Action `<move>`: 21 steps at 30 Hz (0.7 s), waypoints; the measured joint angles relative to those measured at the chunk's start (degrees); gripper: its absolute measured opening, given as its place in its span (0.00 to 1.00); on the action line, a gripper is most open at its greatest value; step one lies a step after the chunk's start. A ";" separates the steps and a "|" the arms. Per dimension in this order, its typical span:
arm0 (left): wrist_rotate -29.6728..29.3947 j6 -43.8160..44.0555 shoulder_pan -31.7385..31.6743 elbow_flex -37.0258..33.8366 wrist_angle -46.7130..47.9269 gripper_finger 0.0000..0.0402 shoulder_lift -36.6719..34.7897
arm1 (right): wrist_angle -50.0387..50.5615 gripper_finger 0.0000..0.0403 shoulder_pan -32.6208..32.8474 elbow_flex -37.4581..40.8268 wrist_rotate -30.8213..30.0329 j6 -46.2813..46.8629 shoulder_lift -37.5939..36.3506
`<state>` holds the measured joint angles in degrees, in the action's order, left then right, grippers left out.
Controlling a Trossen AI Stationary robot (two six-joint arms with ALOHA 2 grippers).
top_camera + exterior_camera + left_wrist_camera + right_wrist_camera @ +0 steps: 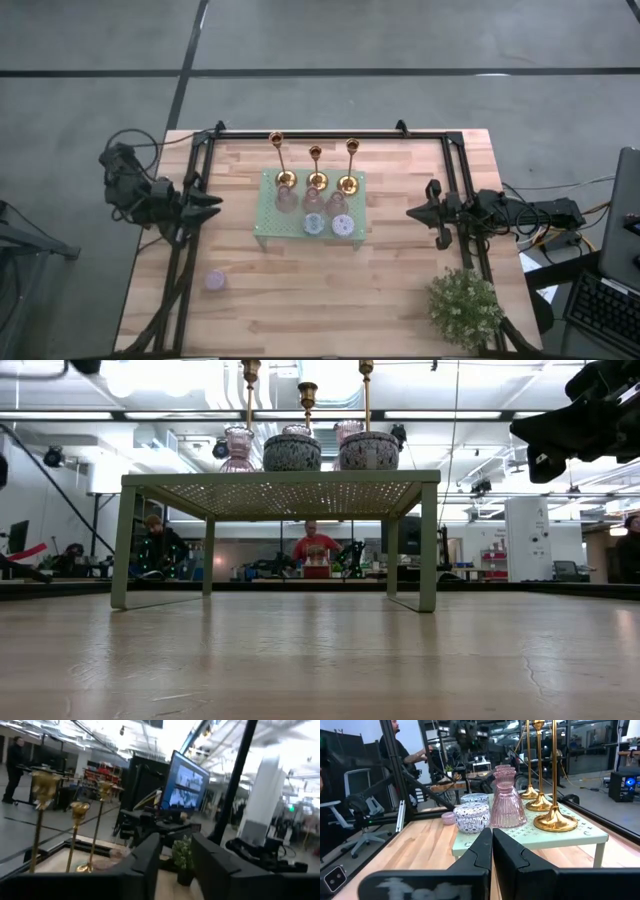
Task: Pick & Place candle stick holders
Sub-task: Put the pink scented candle on the shelf aligned with the other scented candles
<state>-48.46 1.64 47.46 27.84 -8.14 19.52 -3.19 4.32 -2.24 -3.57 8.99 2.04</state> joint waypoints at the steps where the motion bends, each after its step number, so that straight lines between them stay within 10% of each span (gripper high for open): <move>1: 0.33 0.26 0.00 2.26 1.75 0.31 1.72 | 0.01 0.02 0.00 0.00 0.00 0.00 0.00; 13: -2.12 -3.42 -0.02 20.12 15.05 0.82 19.42 | 0.01 0.02 0.00 0.02 0.00 0.00 0.00; 21: 3.04 -2.00 0.02 26.07 17.06 0.89 24.98 | 0.01 0.02 0.00 0.02 0.00 0.00 0.00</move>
<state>-45.42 -0.36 47.49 53.91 8.92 44.49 -3.18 4.32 -2.22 -3.57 8.99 2.04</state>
